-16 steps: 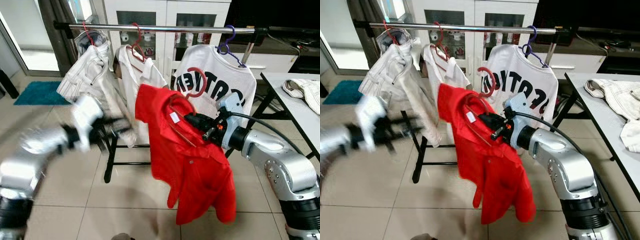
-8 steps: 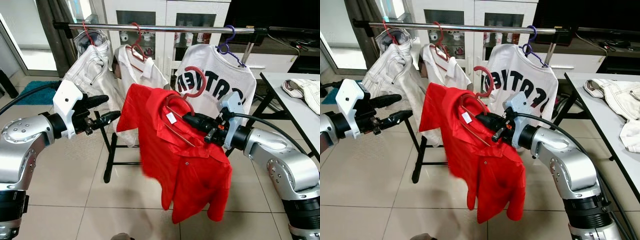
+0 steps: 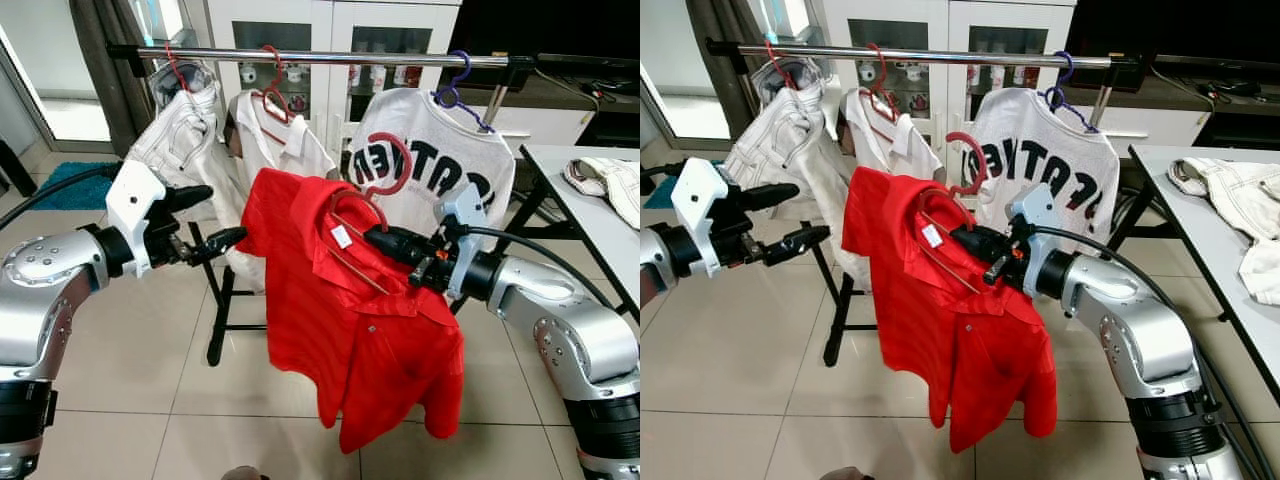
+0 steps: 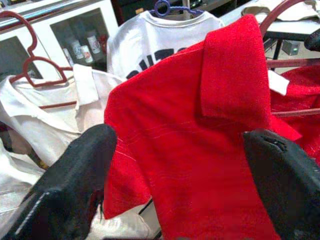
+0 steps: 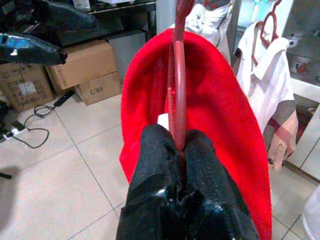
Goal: Hang hanger
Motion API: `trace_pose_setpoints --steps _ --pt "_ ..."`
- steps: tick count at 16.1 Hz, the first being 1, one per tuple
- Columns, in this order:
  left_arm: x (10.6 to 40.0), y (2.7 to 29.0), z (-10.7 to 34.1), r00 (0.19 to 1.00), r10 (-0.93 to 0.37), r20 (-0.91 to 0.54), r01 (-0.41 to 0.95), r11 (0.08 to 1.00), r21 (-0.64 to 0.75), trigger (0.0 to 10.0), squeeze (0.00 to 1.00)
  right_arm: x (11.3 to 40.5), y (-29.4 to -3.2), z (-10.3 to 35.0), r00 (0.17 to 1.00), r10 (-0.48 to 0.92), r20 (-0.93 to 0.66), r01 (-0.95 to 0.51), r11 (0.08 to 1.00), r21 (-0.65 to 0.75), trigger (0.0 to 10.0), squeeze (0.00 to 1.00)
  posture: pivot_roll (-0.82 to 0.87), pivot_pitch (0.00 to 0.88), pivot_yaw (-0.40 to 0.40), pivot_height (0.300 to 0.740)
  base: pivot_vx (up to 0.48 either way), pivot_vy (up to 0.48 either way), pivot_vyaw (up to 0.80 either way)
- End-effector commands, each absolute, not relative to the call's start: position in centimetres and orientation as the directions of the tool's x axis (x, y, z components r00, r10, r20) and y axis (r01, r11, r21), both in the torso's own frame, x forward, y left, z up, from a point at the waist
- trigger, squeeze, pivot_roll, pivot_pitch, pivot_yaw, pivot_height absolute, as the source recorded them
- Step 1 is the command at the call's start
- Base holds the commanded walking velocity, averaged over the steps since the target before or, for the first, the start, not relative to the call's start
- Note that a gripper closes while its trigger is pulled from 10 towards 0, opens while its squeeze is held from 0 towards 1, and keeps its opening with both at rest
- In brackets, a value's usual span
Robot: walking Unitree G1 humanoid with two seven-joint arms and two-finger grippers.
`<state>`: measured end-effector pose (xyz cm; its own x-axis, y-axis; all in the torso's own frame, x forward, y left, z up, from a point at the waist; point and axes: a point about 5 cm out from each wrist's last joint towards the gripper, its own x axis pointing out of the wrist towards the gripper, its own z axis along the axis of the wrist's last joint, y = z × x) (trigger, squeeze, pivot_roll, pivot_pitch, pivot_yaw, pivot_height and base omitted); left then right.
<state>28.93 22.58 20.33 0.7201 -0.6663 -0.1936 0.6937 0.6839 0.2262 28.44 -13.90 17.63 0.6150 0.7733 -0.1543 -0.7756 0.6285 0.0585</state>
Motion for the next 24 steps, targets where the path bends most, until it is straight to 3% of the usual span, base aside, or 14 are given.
trace_pose_setpoints --steps 1,2,3,4,8,10,12,13,14,15,16,18,24 --pt "29.0 22.6 20.5 0.723 -0.664 -0.194 0.691 0.684 0.235 10.0 1.0 28.7 -13.8 18.8 0.613 0.782 -0.114 -0.785 0.619 0.025 10.0 0.0 0.04 0.0 -0.009 0.74 0.0 0.0 0.0" --pt "28.9 23.5 20.9 0.728 -0.656 -0.198 0.685 0.683 0.255 10.0 1.0 28.5 -13.9 18.9 0.574 0.813 -0.099 -0.816 0.578 0.014 10.0 0.0 0.05 0.0 -0.008 0.74 0.0 0.0 0.0" --pt "30.5 21.2 22.2 0.547 -0.813 -0.201 0.835 0.51 0.208 10.0 1.0 27.8 -13.4 19.2 0.496 0.862 -0.106 -0.868 0.497 -0.02 10.0 0.0 0.01 0.0 0.016 0.74 0.0 0.0 0.0" --pt "31.8 17.0 24.2 0.205 -0.956 -0.212 0.973 0.176 0.147 10.0 1.0 26.8 -12.6 19.3 0.392 0.91 -0.131 -0.92 0.388 -0.056 10.0 0.0 0.02 0.0 0.014 0.74 0.0 0.0 0.0" --pt "31.6 17.0 24.7 0.165 -0.965 -0.206 0.981 0.138 0.138 10.0 1.0 26.5 -12.0 19.3 0.347 0.928 -0.135 -0.938 0.341 -0.066 10.0 0.0 0.01 0.0 0.018 0.74 0.0 0.0 0.0" --pt "31.4 16.6 24.7 0.084 -0.972 -0.218 0.992 0.061 0.107 10.0 1.0 26.2 -11.9 19.6 0.312 0.941 -0.133 -0.95 0.304 -0.077 10.0 0.0 0.01 0.0 0.019 0.74 0.0 0.0 0.0" --pt "31.4 16.1 24.1 -0.048 -0.96 -0.276 0.996 -0.066 0.056 10.0 1.0 26.0 -12.0 19.8 0.283 0.95 -0.136 -0.958 0.272 -0.09 10.0 0.0 0.0 0.0 0.018 0.74 0.0 0.0 0.0" --pt "31.5 15.8 23.5 -0.068 -0.953 -0.295 0.995 -0.086 0.048 10.0 1.0 25.8 -11.9 19.8 0.262 0.955 -0.137 -0.964 0.251 -0.091 10.0 0.0 0.0 0.0 0.018 0.74 0.0 0.0 0.0" --pt "31.8 15.7 22.9 -0.061 -0.947 -0.316 0.995 -0.081 0.05 10.0 0.51 25.5 -11.8 19.8 0.239 0.96 -0.142 -0.969 0.228 -0.09 10.0 0.0 0.0 0.0 0.018 0.74 0.0 0.0 0.0" --pt "32.2 15.7 22.5 -0.036 -0.943 -0.331 0.996 -0.062 0.067 4.5 0.0 25.3 -11.7 19.8 0.225 0.963 -0.146 -0.973 0.213 -0.091 10.0 0.0 -0.01 0.0 0.02 0.74 0.0 0.0 0.0" --pt "32.7 15.7 22.3 0.006 -0.941 -0.34 0.996 -0.024 0.086 0.0 0.0 25.1 -11.6 19.8 0.212 0.966 -0.151 -0.975 0.199 -0.094 10.0 0.0 -0.01 0.0 0.021 0.74 0.0 0.0 0.0" --pt "33.2 15.8 22.2 0.031 -0.941 -0.337 0.995 -0.003 0.099 0.0 0.0 25.0 -11.6 19.8 0.2 0.967 -0.16 -0.977 0.186 -0.099 10.0 0.0 -0.02 0.0 0.023 0.74 0.0 0.0 0.0" --pt "33.1 14.9 21.4 -0.035 -0.953 -0.301 0.996 -0.058 0.07 0.0 0.0 25.0 -11.6 19.8 0.197 0.965 -0.174 -0.977 0.18 -0.111 10.0 0.0 -0.02 0.0 0.018 0.74 0.0 0.0 0.0"
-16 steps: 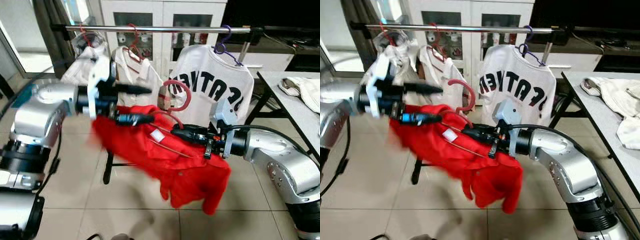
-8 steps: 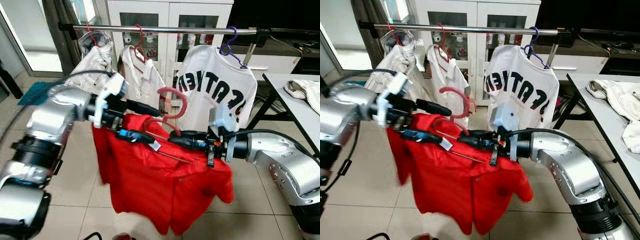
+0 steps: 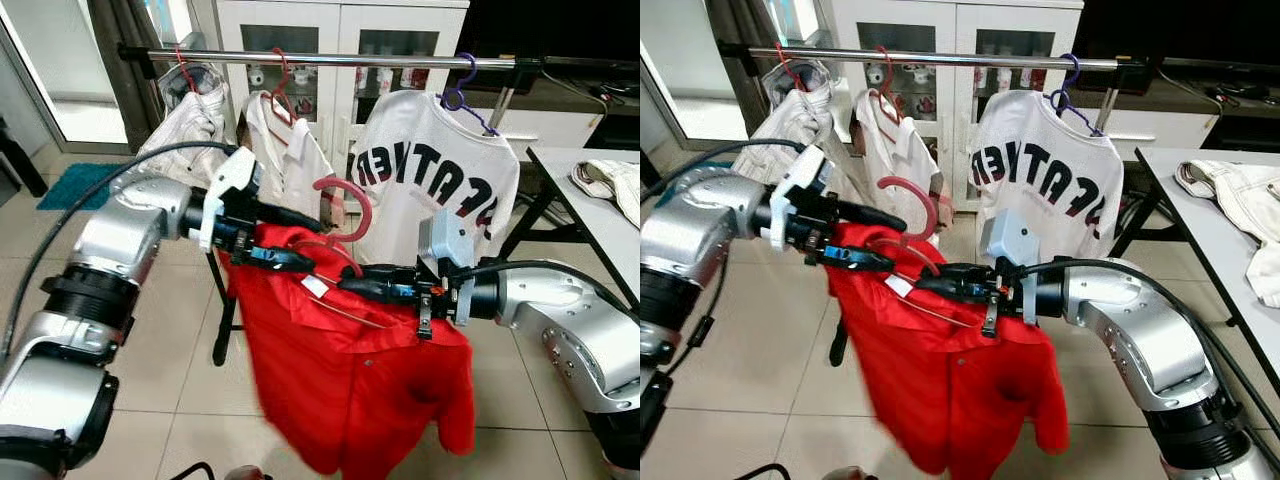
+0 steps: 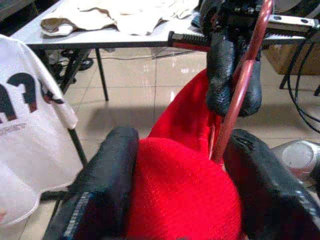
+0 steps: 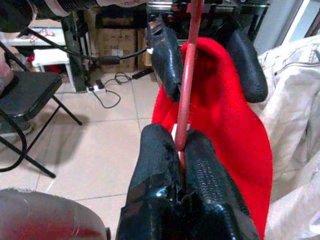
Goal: Hang hanger
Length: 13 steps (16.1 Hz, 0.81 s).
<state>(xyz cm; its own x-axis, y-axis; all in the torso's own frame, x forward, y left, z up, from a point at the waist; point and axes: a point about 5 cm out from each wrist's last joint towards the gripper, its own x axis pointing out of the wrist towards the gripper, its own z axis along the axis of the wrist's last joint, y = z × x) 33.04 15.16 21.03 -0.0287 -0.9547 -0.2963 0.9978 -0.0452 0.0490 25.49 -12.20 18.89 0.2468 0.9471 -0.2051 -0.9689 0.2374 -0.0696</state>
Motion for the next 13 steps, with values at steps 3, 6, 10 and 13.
trace_pose_setpoints --steps 3,6,10,13 --pt "33.0 14.7 20.9 -0.045 -0.946 -0.321 0.995 -0.072 0.073 0.0 0.0 25.3 -11.6 19.8 0.215 0.961 -0.176 -0.973 0.196 -0.117 10.0 0.0 -0.02 0.0 0.017 0.74 0.0 0.0 0.0" --pt "33.1 14.8 20.5 -0.019 -0.937 -0.35 0.994 -0.056 0.097 0.0 0.0 25.5 -11.6 19.9 0.225 0.959 -0.173 -0.971 0.206 -0.122 10.0 0.0 -0.01 0.0 0.015 0.74 0.0 0.0 0.0" --pt "33.1 14.8 20.2 -0.005 -0.94 -0.341 0.994 -0.041 0.098 0.0 0.0 25.5 -11.6 19.9 0.233 0.958 -0.167 -0.969 0.214 -0.125 10.0 0.0 -0.01 0.0 0.02 0.74 0.0 0.0 0.0" --pt "33.1 14.6 20.0 0.013 -0.951 -0.308 0.997 -0.013 0.081 0.0 0.0 25.5 -11.6 19.9 0.24 0.957 -0.162 -0.967 0.221 -0.126 10.0 0.0 -0.02 0.0 0.023 0.74 0.0 0.0 0.0"
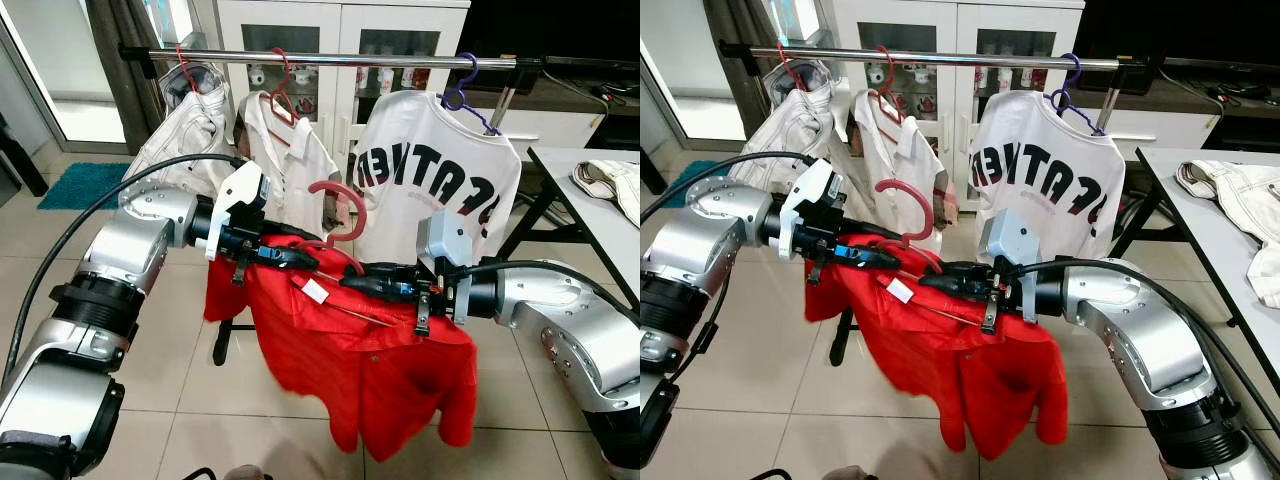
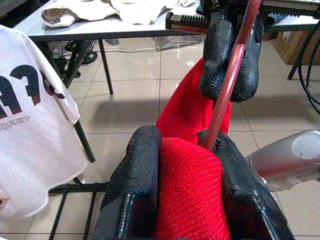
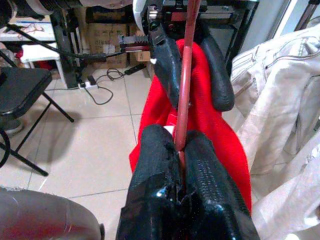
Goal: Hang hanger
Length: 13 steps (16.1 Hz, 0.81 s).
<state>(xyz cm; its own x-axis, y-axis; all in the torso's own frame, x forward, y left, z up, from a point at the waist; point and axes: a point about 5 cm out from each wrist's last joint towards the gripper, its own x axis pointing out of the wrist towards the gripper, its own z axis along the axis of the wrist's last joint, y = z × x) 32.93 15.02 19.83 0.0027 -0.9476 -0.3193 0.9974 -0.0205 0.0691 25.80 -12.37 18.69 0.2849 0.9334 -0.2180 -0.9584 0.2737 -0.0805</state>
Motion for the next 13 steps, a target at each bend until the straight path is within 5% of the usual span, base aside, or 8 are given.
trace_pose_setpoints --steps 1,4,5,11,13 --pt "33.0 14.6 20.0 0.02 -0.954 -0.298 0.997 -0.002 0.074 0.0 0.0 25.5 -11.6 19.9 0.243 0.957 -0.161 -0.966 0.224 -0.126 10.0 0.0 -0.02 0.0 0.024 0.74 0.0 0.0 0.0" --pt "32.9 14.7 19.7 0.05 -0.96 -0.277 0.998 0.037 0.053 0.0 0.0 25.5 -11.7 19.8 0.251 0.956 -0.154 -0.966 0.236 -0.105 10.0 0.05 -0.01 0.0 0.025 0.74 0.0 0.0 0.0" --pt "33.1 15.1 19.3 0.119 -0.95 -0.288 0.993 0.107 0.058 0.0 0.0 26.2 -12.1 20.1 0.317 0.942 -0.109 -0.948 0.31 -0.071 10.0 1.0 -0.01 0.0 0.024 0.74 0.0 0.0 0.0" --pt "33.3 15.3 18.1 0.313 -0.902 -0.296 0.949 0.304 0.077 0.0 0.0 25.6 -12.9 20.7 0.376 0.923 -0.076 -0.926 0.371 -0.07 10.0 1.0 0.0 0.0 0.008 0.74 0.0 0.0 0.0" --pt "33.6 15.0 18.2 0.405 -0.883 -0.238 0.913 0.403 0.059 0.0 0.0 25.6 -13.6 19.5 0.509 0.847 -0.152 -0.86 0.509 -0.037 10.0 1.0 -0.01 0.0 0.012 0.74 0.0 0.0 0.0"
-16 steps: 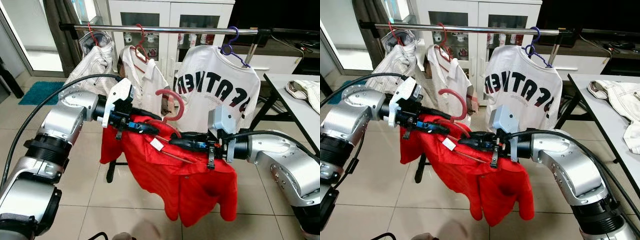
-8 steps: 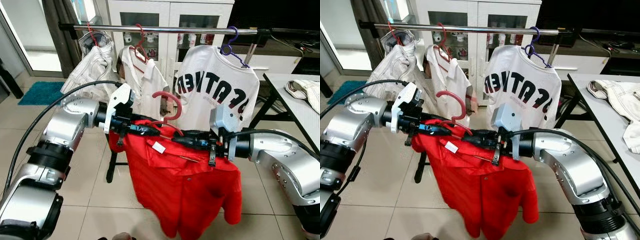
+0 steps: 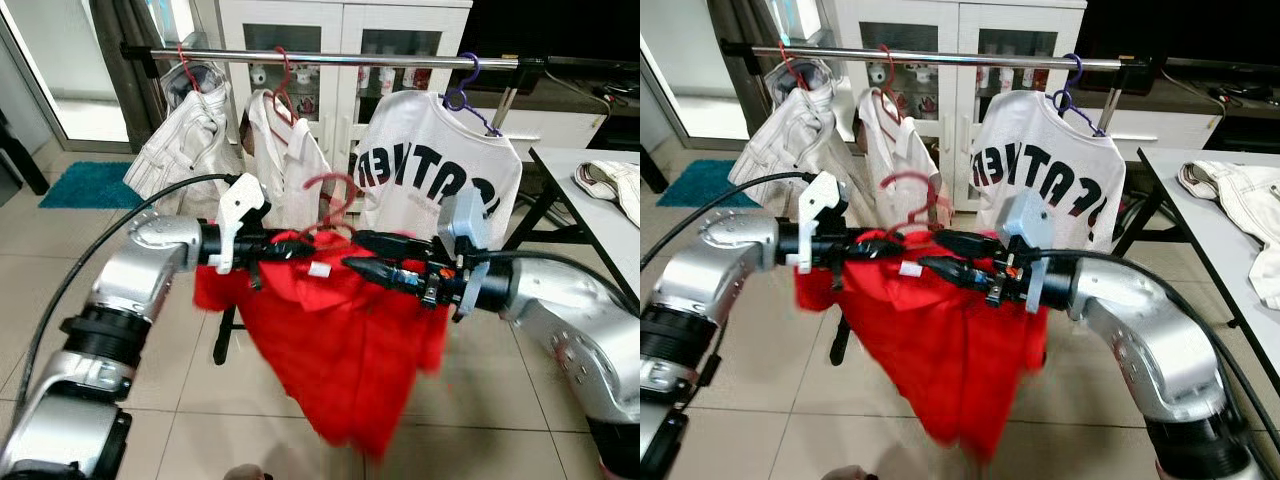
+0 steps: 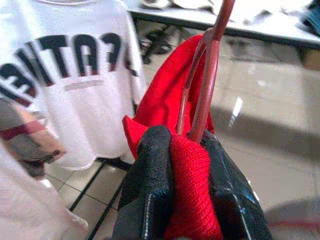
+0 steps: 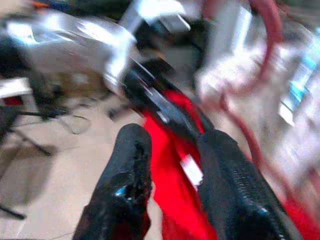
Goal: Hang hanger
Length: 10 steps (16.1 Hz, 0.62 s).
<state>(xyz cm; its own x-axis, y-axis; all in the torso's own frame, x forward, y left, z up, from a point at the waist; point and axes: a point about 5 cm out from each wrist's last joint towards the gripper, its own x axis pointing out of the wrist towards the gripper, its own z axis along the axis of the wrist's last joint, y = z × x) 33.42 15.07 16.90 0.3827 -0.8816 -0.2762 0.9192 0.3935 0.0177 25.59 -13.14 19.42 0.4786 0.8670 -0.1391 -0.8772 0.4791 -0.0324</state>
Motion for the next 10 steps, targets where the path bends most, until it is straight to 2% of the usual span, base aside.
trace_pose_setpoints --steps 1,2,3,4,8,10 --pt "33.5 14.8 18.3 0.414 -0.885 -0.212 0.909 0.415 0.043 0.0 0.0 25.9 -13.8 18.6 0.565 0.802 -0.194 -0.82 0.572 -0.025 10.0 1.0 -0.01 0.0 0.012 0.74 0.0 0.0 0.0" --pt "33.3 14.6 18.2 0.41 -0.889 -0.202 0.91 0.413 0.029 0.0 0.0 26.5 -14.0 17.6 0.639 0.731 -0.238 -0.752 0.659 0.005 10.0 1.0 -0.01 0.0 0.015 0.74 0.0 0.0 0.0" --pt "33.3 14.5 18.2 0.409 -0.889 -0.204 0.911 0.412 0.028 0.0 0.0 26.9 -14.3 17.1 0.683 0.682 -0.261 -0.703 0.711 0.017 10.0 0.62 -0.02 0.0 0.016 0.74 0.0 0.0 0.0" --pt "33.2 14.3 18.0 0.408 -0.889 -0.207 0.911 0.412 0.027 0.0 0.0 27.4 -14.5 16.2 0.736 0.607 -0.299 -0.629 0.777 0.032 10.0 0.0 -0.01 0.0 0.015 0.74 0.0 0.0 0.0" --pt "33.0 14.0 17.9 0.414 -0.885 -0.214 0.908 0.419 0.026 0.0 0.0 28.2 -14.4 15.5 0.811 0.5 -0.303 -0.487 0.865 0.123 10.0 0.0 -0.01 0.0 0.01 0.74 0.0 0.0 0.0" --pt "32.9 14.0 17.8 0.429 -0.876 -0.221 0.901 0.432 0.035 0.0 0.0 29.0 -14.9 15.5 0.865 0.391 -0.315 -0.37 0.92 0.129 10.0 0.0 -0.01 0.0 0.005 0.74 0.0 0.0 0.0"
